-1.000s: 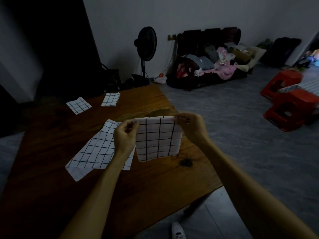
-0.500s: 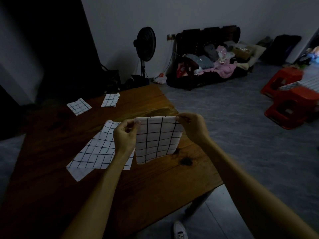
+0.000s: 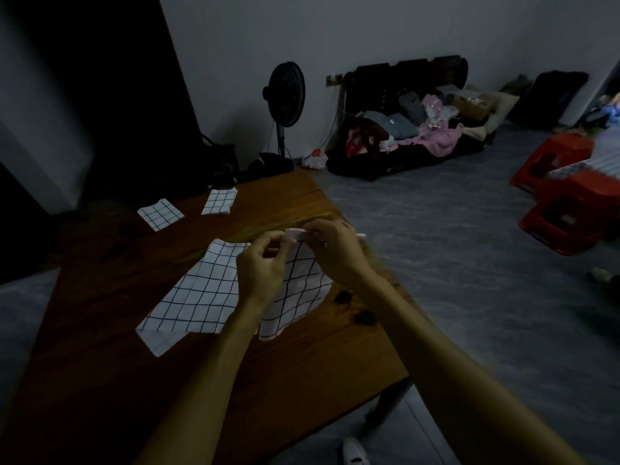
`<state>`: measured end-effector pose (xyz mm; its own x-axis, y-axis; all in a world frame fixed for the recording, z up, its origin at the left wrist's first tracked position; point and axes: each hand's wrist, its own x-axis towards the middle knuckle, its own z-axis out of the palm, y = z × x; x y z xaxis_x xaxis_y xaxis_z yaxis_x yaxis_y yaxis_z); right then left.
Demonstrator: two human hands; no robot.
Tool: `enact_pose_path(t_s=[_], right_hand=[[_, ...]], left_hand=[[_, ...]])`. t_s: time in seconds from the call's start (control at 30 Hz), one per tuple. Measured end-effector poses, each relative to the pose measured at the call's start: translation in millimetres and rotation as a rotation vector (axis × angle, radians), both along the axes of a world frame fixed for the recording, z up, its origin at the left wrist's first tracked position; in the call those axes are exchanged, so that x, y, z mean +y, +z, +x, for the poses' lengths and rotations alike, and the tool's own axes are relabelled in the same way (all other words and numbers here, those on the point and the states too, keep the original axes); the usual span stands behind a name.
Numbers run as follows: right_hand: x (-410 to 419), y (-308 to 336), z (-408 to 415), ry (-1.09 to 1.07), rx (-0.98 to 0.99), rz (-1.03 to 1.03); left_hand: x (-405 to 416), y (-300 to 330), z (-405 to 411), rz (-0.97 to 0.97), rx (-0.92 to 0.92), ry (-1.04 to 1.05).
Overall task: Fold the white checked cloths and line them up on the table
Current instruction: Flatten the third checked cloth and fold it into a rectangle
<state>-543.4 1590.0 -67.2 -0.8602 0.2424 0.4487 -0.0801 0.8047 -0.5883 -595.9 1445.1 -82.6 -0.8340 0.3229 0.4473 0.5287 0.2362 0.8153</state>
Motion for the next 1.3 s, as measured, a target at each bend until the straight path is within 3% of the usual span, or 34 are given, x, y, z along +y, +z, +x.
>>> enact_pose_path(t_s=[0.1, 0.27, 0.77, 0.97, 1.1, 1.3], right_hand=[[3.3, 4.1, 6.7, -0.027, -0.026, -0.154], [-4.0, 10.6, 13.6, 0.076, -0.010, -0.148], [22.4, 21.8, 24.8, -0.130, 0.156, -0.372], [32.5, 18.8, 30.1, -0.201, 0.140, -0.256], [28.1, 0.1, 32.7, -0.168, 0.092, -0.111], [25.7, 10.8, 34.7, -0.074, 0.134, -0.167]], left_hand=[[-9.1, -7.1, -3.1, -0.067, -0.009, -0.009], [-8.1, -14.8, 5.1, -0.100, -0.019, 0.003], [-19.6, -57.8, -11.2, -0.343, -0.063, 0.016], [-23.7, -73.5, -9.8, -0.518, -0.145, -0.035], [-7.7, -51.5, -3.4, -0.412, -0.114, -0.114], [0.4, -52.5, -6.3, -0.406, -0.043, -0.149]])
